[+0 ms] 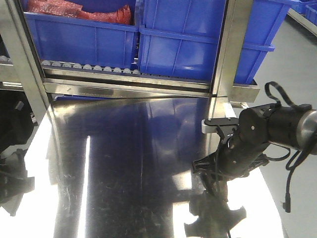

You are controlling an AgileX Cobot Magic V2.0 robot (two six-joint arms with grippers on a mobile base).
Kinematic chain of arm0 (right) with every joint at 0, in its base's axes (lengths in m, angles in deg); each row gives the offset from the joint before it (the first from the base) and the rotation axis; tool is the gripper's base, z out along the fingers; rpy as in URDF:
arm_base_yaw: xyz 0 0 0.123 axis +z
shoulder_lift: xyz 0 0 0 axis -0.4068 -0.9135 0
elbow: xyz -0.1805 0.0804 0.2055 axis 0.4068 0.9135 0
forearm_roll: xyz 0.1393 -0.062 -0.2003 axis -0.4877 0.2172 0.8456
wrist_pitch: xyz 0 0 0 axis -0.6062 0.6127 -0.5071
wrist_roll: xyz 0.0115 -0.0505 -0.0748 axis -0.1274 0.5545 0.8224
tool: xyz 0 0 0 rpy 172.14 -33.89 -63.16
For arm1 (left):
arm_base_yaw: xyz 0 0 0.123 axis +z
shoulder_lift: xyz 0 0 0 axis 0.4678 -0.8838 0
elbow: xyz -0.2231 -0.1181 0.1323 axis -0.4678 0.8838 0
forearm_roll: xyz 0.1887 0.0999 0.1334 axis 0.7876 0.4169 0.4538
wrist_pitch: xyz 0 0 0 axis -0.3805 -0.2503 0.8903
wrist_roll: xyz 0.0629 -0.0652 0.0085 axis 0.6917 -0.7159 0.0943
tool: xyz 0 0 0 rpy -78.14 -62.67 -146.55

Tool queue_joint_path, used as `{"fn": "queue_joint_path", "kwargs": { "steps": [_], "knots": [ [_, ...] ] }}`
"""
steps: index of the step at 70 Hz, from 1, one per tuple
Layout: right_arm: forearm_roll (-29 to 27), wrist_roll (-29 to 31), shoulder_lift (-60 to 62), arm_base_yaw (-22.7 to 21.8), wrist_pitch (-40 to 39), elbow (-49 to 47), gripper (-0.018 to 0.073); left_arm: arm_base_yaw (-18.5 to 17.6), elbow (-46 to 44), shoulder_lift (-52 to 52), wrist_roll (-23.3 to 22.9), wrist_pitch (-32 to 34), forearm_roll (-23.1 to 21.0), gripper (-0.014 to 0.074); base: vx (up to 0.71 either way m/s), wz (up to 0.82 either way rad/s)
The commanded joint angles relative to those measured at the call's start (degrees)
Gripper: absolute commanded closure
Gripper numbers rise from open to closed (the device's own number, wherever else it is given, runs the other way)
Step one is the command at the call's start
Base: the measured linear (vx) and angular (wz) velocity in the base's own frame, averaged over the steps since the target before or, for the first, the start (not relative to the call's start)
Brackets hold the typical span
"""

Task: Move and align brake pads A on conveyor
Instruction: 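Close the right gripper on the brake pad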

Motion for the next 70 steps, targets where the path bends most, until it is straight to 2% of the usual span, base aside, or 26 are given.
{"fn": "queue_joint_path", "kwargs": {
  "steps": [1,24,44,57,70],
  "knots": [
    [0.5,0.5,3.9,0.0,-1.3,-1.4,0.0469,-0.1,-1.4,0.9,0.0,3.7,0.2,0.0419,0.00,0.00],
    [0.5,2.0,10.0,0.0,-1.8,-0.3,0.0470,-0.1,-1.4,0.9,0.0,3.7,0.2,0.0419,0.00,0.00],
    [0.5,4.9,27.3,0.0,-9.3,13.7,0.0470,-0.1,-1.4,0.9,0.0,2.8,0.2,0.0419,0.00,0.00],
    [0.5,5.5,38.8,0.0,-10.6,21.9,0.0470,-0.1,-1.4,0.9,0.0,2.8,0.2,0.0419,0.00,0.00],
    [0.5,5.5,46.3,0.0,-10.8,25.6,0.0470,-0.1,-1.4,0.9,0.0,2.8,0.2,0.0419,0.00,0.00]
  ]
}}
